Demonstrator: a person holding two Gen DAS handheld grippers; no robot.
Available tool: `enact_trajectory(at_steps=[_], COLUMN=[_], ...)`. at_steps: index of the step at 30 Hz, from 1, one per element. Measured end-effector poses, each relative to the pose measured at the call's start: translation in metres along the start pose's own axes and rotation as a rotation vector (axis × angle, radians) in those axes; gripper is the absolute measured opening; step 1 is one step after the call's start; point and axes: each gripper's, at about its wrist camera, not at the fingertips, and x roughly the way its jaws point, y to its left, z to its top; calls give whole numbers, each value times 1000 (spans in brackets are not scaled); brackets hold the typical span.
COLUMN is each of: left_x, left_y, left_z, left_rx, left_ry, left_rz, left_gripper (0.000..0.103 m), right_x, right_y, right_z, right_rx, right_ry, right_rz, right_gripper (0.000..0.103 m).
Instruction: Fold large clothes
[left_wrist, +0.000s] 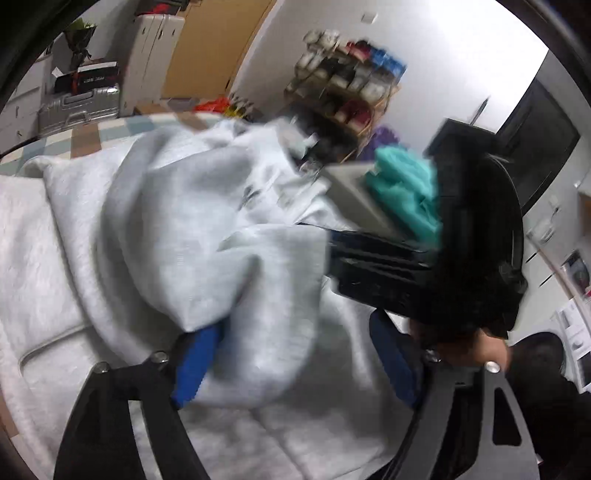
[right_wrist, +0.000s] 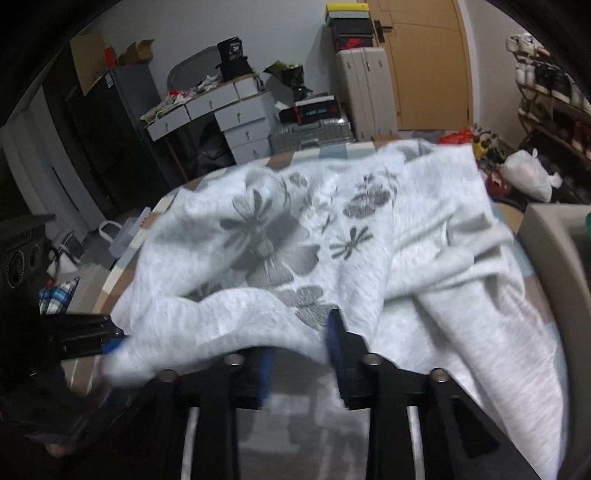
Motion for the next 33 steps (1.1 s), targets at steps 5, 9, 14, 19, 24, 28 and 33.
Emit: enact_trajectory(at_steps=[5,9,14,19,24,28,33], left_x=[-18,-44,-49,-48,-53,-47,-47], left_y=[-5,-1,32,65,80,78,79], left_z=[0,-9,-12,-16,-24,-25,-26], left_rx=[3,23,-115,-284,-341,-331,-323], left_ry=[-37,-99,-163,-184,-197,-163,-152], left_rz=[-39,20,159,156,161,195,213], left_gripper=[78,79,82,82,82,82,82], right_x=[-2,-4,-19,-51,3,56,99], right_y=[-19,-27,-41,-44,-27,-24,-5], right_z=[17,4,-11,7,36,47,58], right_rx=[134,78,18,106,151,237,95], right_ry=[33,115,164,-14,28,119,279], right_rz=[45,-53,-115,-3,139,242,116], right_gripper=[32,41,49,67,76,64,17])
